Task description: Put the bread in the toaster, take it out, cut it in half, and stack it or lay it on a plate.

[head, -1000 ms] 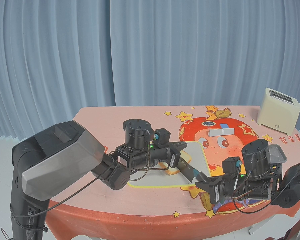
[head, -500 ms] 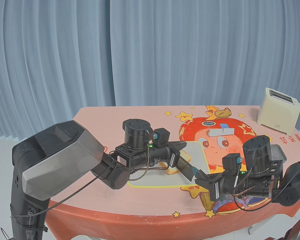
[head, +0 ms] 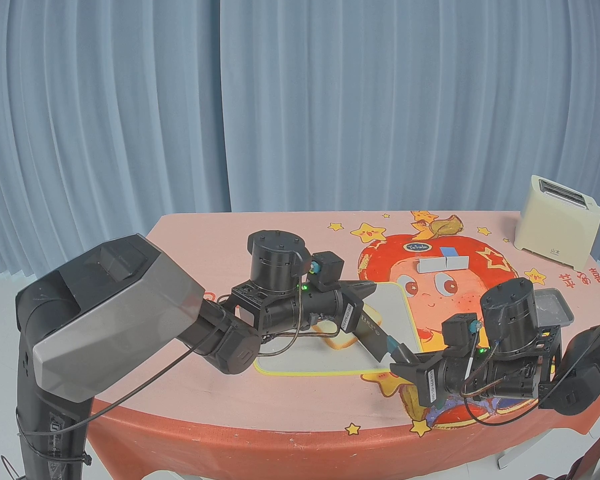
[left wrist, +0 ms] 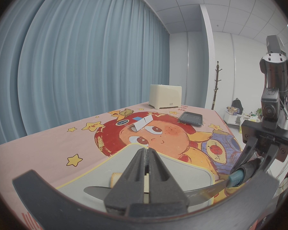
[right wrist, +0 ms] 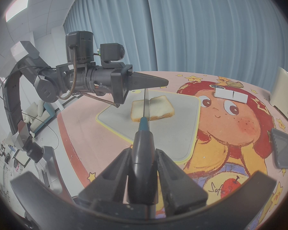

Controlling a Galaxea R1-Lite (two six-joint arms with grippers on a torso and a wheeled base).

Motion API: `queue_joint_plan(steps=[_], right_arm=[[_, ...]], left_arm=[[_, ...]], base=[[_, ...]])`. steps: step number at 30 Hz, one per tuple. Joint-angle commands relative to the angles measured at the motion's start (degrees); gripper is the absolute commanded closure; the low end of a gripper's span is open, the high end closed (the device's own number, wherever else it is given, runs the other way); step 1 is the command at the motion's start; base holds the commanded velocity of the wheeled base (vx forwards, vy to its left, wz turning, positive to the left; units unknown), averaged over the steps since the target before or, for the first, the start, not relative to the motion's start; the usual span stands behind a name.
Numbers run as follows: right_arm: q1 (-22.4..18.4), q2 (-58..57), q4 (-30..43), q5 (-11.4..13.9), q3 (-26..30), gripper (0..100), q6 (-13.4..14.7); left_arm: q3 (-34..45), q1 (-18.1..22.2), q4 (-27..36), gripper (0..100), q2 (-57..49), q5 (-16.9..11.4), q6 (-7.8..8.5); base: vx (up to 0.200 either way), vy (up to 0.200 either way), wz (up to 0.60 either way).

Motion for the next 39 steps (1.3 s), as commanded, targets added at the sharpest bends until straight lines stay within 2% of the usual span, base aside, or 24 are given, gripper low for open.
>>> queue_joint_plan(steps=[1, 15, 19, 39], right_arm=[[0.01, -0.15, 0.1, 0.08, -0.19, 100, 0.0], [-0.08, -2.35, -1.83, -0.01, -2.12, 100, 0.35], [0.01, -1.91, -3.15, -0.01, -1.25, 100, 1.58], [-0.7, 0.46, -3.06, -0.01, 0.34, 100, 1.4]], left_arm=[[0.39, 0.06, -0.66, 100, -0.07, 0.02, -0.03], [1.01, 0.32, -1.01, 100, 2.39, 0.72, 0.06], [0.92, 0.32, -1.01, 100, 2.31, 0.72, 0.06], [-0.84, 0.23, -0.22, 100, 0.2, 0.72, -0.03]], base=[[0.0, 0.0, 0.0], [0.0, 0.0, 0.0], [0.0, 0.0, 0.0], [0.0, 0.0, 0.0]])
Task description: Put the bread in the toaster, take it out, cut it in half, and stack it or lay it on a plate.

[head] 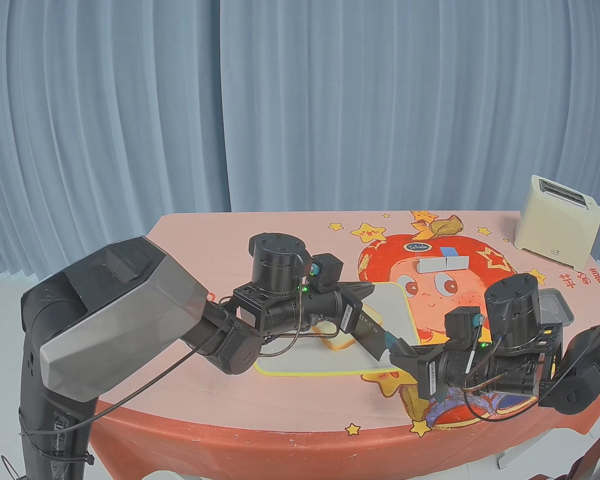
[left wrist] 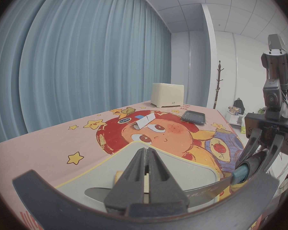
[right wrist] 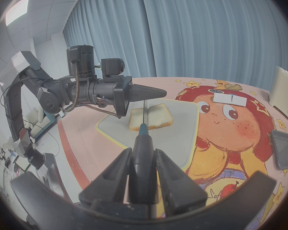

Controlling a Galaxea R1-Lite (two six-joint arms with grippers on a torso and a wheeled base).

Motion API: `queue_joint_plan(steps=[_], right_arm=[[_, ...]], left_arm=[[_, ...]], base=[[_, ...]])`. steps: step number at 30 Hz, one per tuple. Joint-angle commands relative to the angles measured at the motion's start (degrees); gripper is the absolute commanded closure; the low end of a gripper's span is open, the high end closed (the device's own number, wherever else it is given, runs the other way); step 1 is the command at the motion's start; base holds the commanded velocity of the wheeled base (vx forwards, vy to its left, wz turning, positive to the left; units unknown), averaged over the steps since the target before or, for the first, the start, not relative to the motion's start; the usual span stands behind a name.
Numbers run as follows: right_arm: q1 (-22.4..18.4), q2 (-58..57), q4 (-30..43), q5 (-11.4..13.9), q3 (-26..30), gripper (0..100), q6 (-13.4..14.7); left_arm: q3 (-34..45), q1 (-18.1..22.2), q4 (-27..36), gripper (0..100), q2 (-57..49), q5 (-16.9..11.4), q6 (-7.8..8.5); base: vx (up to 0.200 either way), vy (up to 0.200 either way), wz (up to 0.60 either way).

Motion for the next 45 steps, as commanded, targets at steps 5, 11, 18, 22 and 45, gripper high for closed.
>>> queue_joint_plan(steps=[5, 11, 18, 22, 45], right_arm=[[0.05, 0.02, 0.04, -0.05, -0.32, 100, 0.04], [0.05, -0.16, 0.04, -0.05, -0.14, 100, -0.14], [0.05, -0.25, 0.04, -0.05, -0.14, 100, -0.05], [0.05, 0.19, 0.04, -0.58, 0.03, 100, -0.4], [0.05, -0.16, -0.04, -0.84, 0.12, 100, -0.32]], left_arm=[[0.4, 0.1, -0.7, 100, -0.63, 0.01, -0.06], [0.04, 0.19, -0.26, 100, -3.79, 0.01, -0.14], [3.47, 0.54, 0.7, 100, -8.45, 1.51, -0.14], [7.08, 0.63, 0.53, 100, -11.97, 2.47, -0.06], [22.72, 7.84, 0.7, 100, -30.43, 4.14, -0.06]], base=[[0.0, 0.0, 0.0], [0.0, 0.0, 0.0], [0.0, 0.0, 0.0], [0.0, 0.0, 0.0], [0.0, 0.0, 0.0]])
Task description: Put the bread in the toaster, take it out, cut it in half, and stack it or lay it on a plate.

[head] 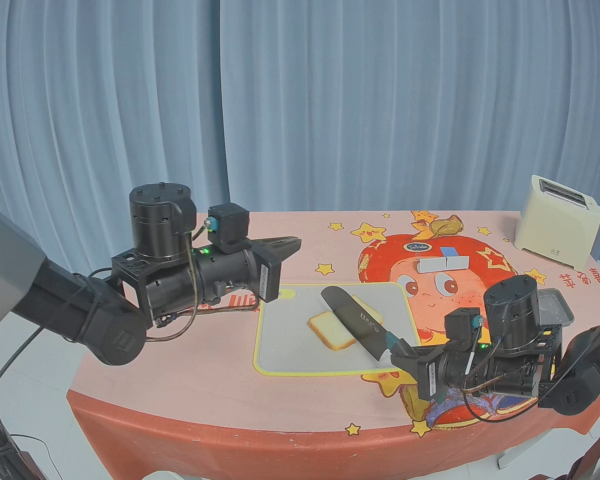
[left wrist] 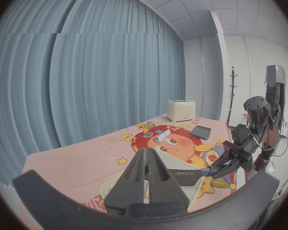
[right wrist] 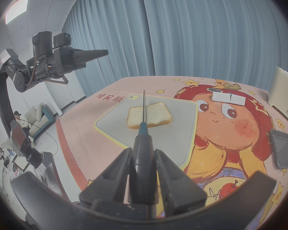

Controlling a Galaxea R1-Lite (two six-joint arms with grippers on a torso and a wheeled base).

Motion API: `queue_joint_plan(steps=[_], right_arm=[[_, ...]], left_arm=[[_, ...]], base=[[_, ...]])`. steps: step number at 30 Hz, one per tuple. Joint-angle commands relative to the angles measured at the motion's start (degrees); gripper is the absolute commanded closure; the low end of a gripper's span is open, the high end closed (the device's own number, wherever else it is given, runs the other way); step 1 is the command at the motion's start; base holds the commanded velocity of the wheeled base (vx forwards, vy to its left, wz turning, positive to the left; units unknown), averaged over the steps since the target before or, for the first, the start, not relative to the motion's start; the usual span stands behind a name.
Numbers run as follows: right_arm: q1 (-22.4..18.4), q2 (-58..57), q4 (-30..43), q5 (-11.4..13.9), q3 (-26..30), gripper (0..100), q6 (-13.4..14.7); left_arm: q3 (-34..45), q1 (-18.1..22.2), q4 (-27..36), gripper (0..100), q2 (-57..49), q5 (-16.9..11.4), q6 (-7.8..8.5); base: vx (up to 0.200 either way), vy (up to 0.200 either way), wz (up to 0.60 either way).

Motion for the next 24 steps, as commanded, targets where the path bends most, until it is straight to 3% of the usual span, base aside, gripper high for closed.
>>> queue_joint_plan(steps=[1, 24], right_arm=[[-0.03, -0.11, -0.12, 0.05, 0.0, 100, -0.01], [0.24, -0.28, -0.03, -0.21, 0.44, 100, -0.1]], left_arm=[[1.37, 0.55, 0.11, 100, -3.54, 0.16, -0.01], [13.14, 6.35, 0.02, 100, -14.35, 3.41, 0.08]], base=[[0.0, 0.0, 0.0], [0.0, 0.0, 0.0]])
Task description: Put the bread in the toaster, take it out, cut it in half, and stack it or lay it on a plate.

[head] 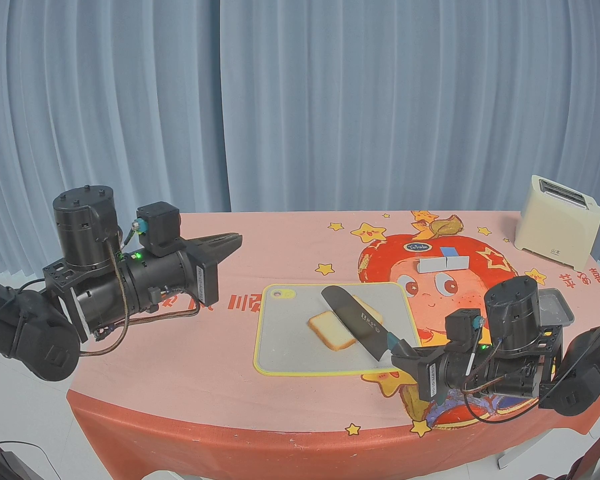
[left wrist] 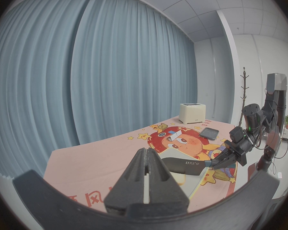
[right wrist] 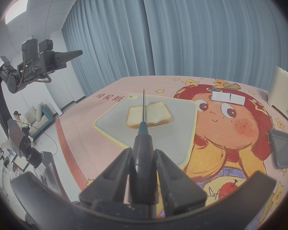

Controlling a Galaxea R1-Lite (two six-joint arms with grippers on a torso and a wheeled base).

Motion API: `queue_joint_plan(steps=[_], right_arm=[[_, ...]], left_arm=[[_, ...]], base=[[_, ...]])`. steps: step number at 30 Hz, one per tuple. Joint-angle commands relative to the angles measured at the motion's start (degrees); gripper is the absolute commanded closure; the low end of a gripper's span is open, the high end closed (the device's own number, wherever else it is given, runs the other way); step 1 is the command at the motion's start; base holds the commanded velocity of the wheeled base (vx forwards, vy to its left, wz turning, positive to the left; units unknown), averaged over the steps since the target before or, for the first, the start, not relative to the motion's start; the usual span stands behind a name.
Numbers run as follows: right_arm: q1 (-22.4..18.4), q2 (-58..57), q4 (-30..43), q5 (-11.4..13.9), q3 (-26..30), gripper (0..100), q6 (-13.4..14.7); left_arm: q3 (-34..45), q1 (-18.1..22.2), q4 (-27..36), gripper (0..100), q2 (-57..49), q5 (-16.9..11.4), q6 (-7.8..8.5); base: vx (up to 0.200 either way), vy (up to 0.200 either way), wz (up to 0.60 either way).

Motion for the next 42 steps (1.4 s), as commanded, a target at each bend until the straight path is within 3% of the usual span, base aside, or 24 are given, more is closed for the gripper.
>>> queue_joint_plan(steps=[1, 16, 23, 42], right_arm=[[-0.09, 0.04, -0.03, -0.07, 0.03, 100, -0.09], [-0.26, -0.14, -0.03, -0.07, 0.12, 100, -0.09], [-0.26, -0.84, -0.12, -0.07, 0.03, 100, -0.09], [-0.17, -1.37, -0.12, 0.02, -0.14, 100, -0.09]], left_arm=[[1.75, 1.74, -0.03, 100, -2.68, 0.25, -0.05], [5.62, 12.29, 0.15, 100, -8.04, 0.78, -0.23], [8.08, 12.46, 0.06, 100, -11.12, 3.68, -0.4], [11.33, 12.37, -0.47, 100, -15.51, 3.59, 0.12]], base=[[0.0, 0.0, 0.0], [0.0, 0.0, 0.0], [0.0, 0.0, 0.0], [0.0, 0.0, 0.0]])
